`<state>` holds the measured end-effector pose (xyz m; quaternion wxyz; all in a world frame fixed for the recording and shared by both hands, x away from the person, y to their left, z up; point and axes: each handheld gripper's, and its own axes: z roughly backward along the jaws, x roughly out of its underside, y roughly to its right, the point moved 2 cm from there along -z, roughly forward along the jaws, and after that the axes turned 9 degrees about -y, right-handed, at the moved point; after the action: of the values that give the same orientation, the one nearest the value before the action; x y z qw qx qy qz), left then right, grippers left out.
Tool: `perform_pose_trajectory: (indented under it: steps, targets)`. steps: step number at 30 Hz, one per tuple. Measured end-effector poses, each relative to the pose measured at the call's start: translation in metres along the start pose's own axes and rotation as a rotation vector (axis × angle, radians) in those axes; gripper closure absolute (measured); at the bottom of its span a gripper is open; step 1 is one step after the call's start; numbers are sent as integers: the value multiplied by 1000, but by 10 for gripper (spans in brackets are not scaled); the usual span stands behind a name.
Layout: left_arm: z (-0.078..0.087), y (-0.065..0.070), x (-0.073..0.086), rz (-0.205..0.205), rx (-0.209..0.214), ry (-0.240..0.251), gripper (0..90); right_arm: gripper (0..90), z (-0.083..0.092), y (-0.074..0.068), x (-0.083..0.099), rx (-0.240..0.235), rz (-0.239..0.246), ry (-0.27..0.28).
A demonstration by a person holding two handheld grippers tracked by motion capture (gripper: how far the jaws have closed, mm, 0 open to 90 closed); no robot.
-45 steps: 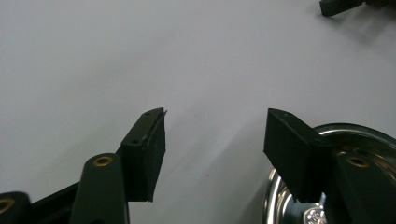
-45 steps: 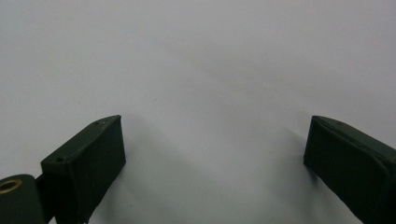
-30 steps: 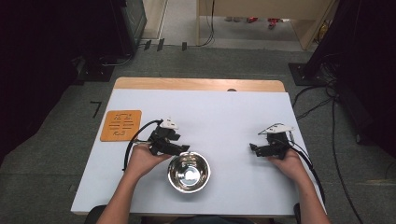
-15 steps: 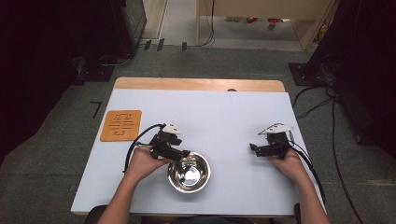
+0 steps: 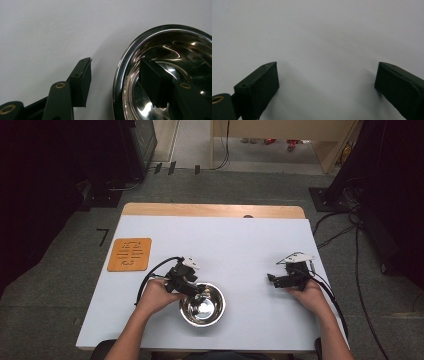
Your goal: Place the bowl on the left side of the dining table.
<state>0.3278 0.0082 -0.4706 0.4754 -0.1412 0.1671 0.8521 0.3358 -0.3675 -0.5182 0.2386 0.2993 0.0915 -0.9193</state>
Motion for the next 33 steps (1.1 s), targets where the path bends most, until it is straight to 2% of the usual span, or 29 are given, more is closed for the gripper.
perform_pose_trajectory:
  steps: [8, 15, 19, 22, 25, 29, 33]
  targets:
    - [-7, 0, 1, -7, 27, -20, 475, 48, 0, 0, 0, -1, 0, 0]
    - [-12, 0, 1, -12, 35, -41, 511, 48, 0, 0, 0, 0, 0, 0]
    - [-15, -1, 1, 0, 45, -57, 505, 48, 0, 0, 0, 0, 0, 0]
    - [-15, -1, 1, -9, 50, -58, 520, 48, 0, 0, 0, -1, 0, 0]
    - [-15, -1, 1, -12, 61, -59, 544, 48, 0, 0, 0, -1, 0, 0]
    - [-15, 2, 1, -30, 68, -65, 633, 48, 0, 0, 0, 0, -1, 0]
    - [-15, 3, 0, -26, 86, -76, 688, 48, 0, 0, 0, -1, 0, 0]
